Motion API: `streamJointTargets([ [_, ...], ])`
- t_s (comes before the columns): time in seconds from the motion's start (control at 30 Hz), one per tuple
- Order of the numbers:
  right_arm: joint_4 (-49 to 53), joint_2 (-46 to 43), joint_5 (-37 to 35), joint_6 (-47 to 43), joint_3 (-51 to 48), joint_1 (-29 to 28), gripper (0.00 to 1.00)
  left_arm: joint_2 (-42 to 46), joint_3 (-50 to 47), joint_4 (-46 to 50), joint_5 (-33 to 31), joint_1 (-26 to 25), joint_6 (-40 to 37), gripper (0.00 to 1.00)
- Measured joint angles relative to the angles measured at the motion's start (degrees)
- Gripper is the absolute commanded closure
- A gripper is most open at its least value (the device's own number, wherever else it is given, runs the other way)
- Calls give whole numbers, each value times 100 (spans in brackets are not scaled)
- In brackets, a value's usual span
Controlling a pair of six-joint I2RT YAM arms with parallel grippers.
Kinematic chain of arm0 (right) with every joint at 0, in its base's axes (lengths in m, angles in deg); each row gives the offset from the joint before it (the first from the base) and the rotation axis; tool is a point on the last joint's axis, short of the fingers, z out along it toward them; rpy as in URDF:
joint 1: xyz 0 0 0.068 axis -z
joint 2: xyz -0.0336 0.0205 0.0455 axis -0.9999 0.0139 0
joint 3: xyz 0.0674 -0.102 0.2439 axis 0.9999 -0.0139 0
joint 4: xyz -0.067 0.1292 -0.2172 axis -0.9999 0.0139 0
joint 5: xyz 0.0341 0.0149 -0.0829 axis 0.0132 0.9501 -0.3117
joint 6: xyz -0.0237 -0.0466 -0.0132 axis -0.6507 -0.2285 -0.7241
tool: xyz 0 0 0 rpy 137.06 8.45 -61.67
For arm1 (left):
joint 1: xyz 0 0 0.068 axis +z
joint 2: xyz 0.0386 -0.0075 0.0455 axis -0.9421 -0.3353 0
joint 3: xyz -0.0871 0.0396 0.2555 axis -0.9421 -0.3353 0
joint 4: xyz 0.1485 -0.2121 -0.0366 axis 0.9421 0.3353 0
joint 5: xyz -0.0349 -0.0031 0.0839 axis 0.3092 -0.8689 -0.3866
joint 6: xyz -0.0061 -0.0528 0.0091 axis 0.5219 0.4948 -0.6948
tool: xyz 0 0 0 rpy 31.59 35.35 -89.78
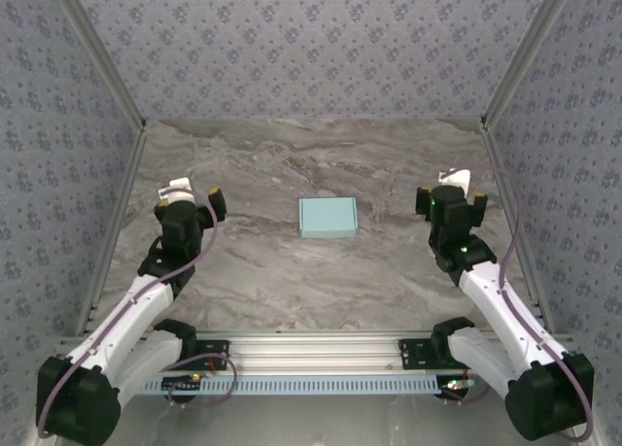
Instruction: Fold the paper box
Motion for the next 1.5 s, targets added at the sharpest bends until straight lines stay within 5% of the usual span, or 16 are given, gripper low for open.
streamJointTargets([
  [0.27,-664,426,348,267,-533,686,1,-988,-201,-752,116,850,-525,1],
  [0.87,-3388,2146,1338,-420,-1554,879,1,-3580,-216,-2736,1281,1384,-1375,1],
  [1.3,-5335,2992,2310,-675,-1928,1202,1,-3768,-470,-3670,2216,1766,-1375,1],
  [1.5,-5287,3532,2857,-638,-1700,1539,1,-3768,-468,-3764,2256,1764,-1375,1],
])
